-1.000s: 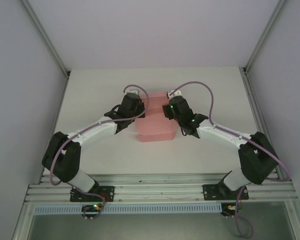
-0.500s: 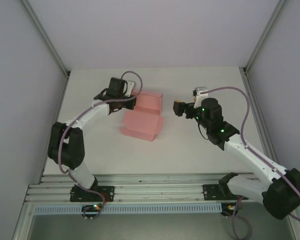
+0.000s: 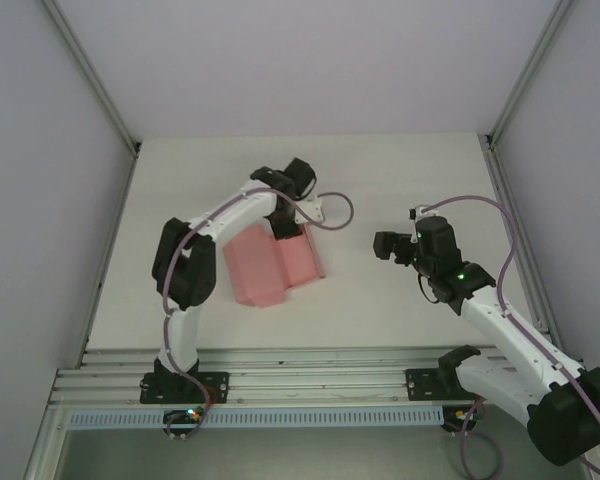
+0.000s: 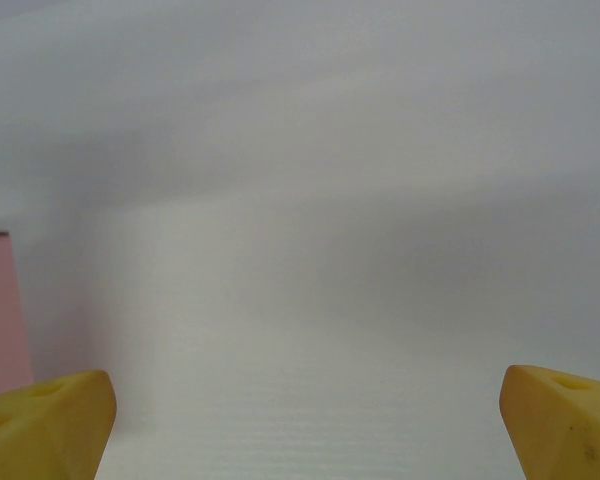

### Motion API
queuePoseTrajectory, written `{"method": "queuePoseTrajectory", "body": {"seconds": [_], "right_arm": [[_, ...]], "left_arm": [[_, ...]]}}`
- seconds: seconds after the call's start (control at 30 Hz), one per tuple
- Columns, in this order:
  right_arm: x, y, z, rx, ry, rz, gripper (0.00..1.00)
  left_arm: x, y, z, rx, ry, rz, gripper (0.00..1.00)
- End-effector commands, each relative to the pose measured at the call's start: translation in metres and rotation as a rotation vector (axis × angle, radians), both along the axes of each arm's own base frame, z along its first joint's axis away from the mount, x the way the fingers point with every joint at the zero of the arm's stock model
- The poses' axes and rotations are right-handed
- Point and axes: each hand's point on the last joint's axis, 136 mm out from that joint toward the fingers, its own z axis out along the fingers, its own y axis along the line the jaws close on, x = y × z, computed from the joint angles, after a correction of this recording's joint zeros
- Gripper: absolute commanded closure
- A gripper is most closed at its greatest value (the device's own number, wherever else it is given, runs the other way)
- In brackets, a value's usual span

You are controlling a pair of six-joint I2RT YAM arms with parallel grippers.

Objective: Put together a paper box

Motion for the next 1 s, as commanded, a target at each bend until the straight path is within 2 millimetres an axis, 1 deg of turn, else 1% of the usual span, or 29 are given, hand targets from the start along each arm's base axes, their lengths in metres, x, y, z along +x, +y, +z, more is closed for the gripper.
{"method": "queuePoseTrajectory", "body": {"seconds": [0.0,0.1,0.13,0.2,0.27,0.33,0.37,0.43,0.5,0.53,0.57,0.63,0.67,0.73,0.83,0.9,0.93,0.97], "right_arm": [[-0.009,-0.013,-0.01,-0.007,0.045,-0.065,0.0],[-0.011,-0.013,-0.013,-0.007,0.055,-0.06,0.0],[-0.012,-0.014,-0.013,-0.009,0.054,-0.06,0.0],[-0.013,-0.016,-0.013,-0.017,0.051,-0.063,0.0],[-0.014,-0.017,-0.013,-0.02,0.046,-0.061,0.0],[-0.015,-0.017,-0.011,-0.017,0.038,-0.059,0.0],[-0.015,-0.017,-0.012,-0.015,0.037,-0.054,0.0],[-0.017,-0.017,-0.012,-0.016,0.036,-0.048,0.0],[-0.018,-0.017,-0.013,-0.02,0.037,-0.045,0.0],[-0.018,-0.017,-0.013,-0.022,0.041,-0.044,0.0],[-0.018,-0.017,-0.013,-0.022,0.043,-0.044,0.0],[-0.019,-0.017,-0.014,-0.022,0.045,-0.042,0.0],[-0.018,-0.016,-0.013,-0.022,0.043,-0.036,0.0],[-0.018,-0.014,-0.012,-0.025,0.038,-0.018,0.0],[-0.014,-0.009,-0.007,-0.032,0.024,0.018,0.0],[-0.011,-0.005,-0.004,-0.039,0.019,0.047,0.0],[-0.01,0.0,-0.004,-0.041,0.016,0.079,0.0],[-0.007,0.005,-0.002,-0.045,0.008,0.114,0.0]], "left_arm": [[0.006,-0.001,0.007,0.104,-0.079,-0.098,1.0],[0.012,-0.012,-0.012,0.186,-0.134,-0.14,1.0],[0.015,-0.014,-0.019,0.211,-0.144,-0.151,0.98],[0.019,-0.017,-0.031,0.267,-0.145,-0.16,0.98],[0.021,-0.02,-0.037,0.289,-0.138,-0.148,0.98],[0.021,-0.027,-0.039,0.273,-0.121,-0.144,0.97],[0.021,-0.03,-0.038,0.263,-0.12,-0.148,0.93],[0.021,-0.036,-0.035,0.243,-0.128,-0.166,0.77],[0.019,-0.042,-0.03,0.215,-0.131,-0.177,0.58],[0.02,-0.044,-0.027,0.204,-0.139,-0.179,0.56],[0.021,-0.046,-0.023,0.191,-0.15,-0.179,0.49],[0.021,-0.049,-0.015,0.167,-0.161,-0.183,0.4],[0.021,-0.052,-0.01,0.148,-0.17,-0.187,0.34],[0.022,-0.056,0.002,0.107,-0.192,-0.191,0.26],[0.026,-0.064,0.029,-0.002,-0.255,-0.186,0.19],[0.027,-0.067,0.052,-0.101,-0.291,-0.16,0.12],[0.028,-0.068,0.064,-0.155,-0.306,-0.138,0.0],[0.031,-0.066,0.078,-0.216,-0.328,-0.105,0.0]]}}
